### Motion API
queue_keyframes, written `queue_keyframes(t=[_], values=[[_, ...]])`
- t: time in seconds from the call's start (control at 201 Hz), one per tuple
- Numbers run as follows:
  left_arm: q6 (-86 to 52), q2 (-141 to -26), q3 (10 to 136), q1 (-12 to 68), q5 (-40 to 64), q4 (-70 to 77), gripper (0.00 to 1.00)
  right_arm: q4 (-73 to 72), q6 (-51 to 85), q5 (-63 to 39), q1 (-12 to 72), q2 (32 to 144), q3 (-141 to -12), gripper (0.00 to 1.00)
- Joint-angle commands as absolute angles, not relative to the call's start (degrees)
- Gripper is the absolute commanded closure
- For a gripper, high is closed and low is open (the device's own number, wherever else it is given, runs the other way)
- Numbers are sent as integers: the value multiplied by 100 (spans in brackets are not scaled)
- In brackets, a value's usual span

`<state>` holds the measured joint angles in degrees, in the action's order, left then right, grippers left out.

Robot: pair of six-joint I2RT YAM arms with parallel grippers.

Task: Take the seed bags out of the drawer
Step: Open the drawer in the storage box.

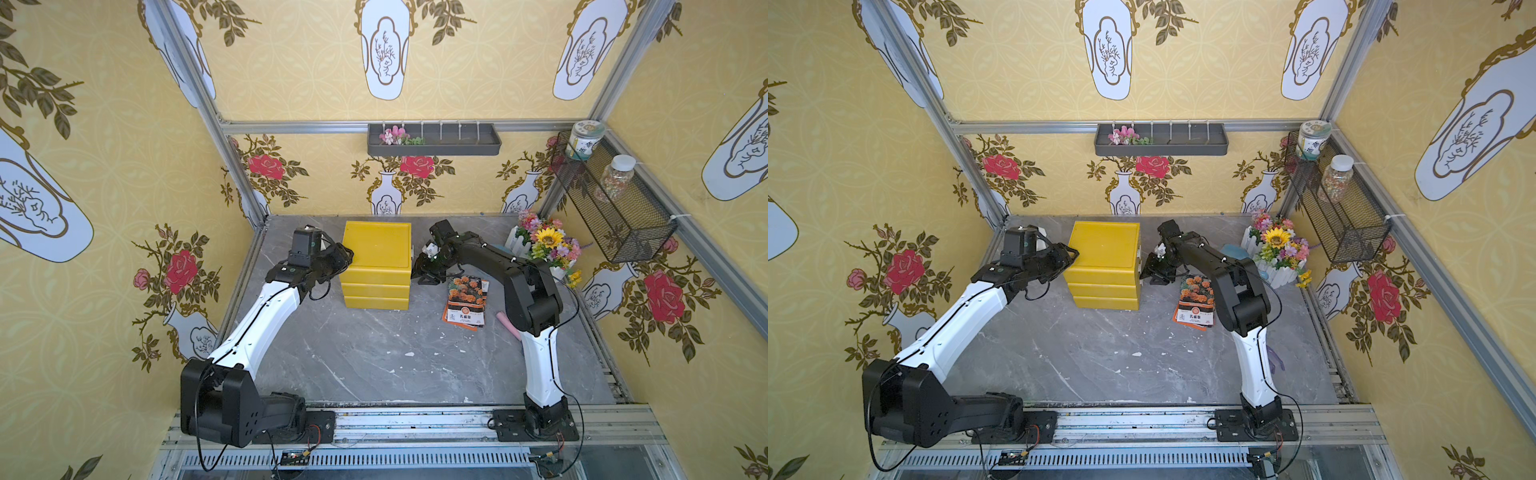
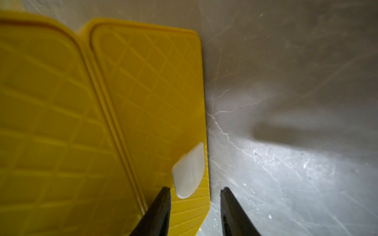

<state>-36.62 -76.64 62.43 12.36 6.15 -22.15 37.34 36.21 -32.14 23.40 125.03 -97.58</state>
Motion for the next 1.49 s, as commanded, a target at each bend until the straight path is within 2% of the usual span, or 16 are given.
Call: queue_keyframes(t=[0.0, 0.269, 0.373, 0.582, 0.821, 1.235, 1.344, 1.488], values=[[-3613, -7666, 6174, 1230, 527, -2961, 44, 3785, 3605, -3126, 2390, 12591, -9881, 58], [-3621, -7599, 6142, 1230, 536, -2980, 44, 4081, 3483, -3004, 2400, 12924, -10446, 63], [-3639, -7575, 6108, 1230, 541, -2973, 44, 4295, 3361, -2894, 2405, 13055, -10734, 70], [-3647, -7547, 6047, 1230, 542, -2956, 44, 4755, 3064, -2497, 2368, 13040, -10951, 90], [-3648, -7609, 6062, 1230, 545, -2936, 44, 5089, 2765, -2075, 2143, 12669, -10742, 97], [-3656, -7666, 6065, 1230, 598, -2883, 44, 5063, 2411, -2057, 1503, 12333, -10148, 94], [-3656, -7660, 6071, 1230, 589, -2887, 44, 5060, 2392, -2074, 1503, 12372, -10249, 86], [-3665, -7664, 6068, 1230, 597, -2882, 44, 5208, 2391, -1850, 1481, 12380, -10419, 68]])
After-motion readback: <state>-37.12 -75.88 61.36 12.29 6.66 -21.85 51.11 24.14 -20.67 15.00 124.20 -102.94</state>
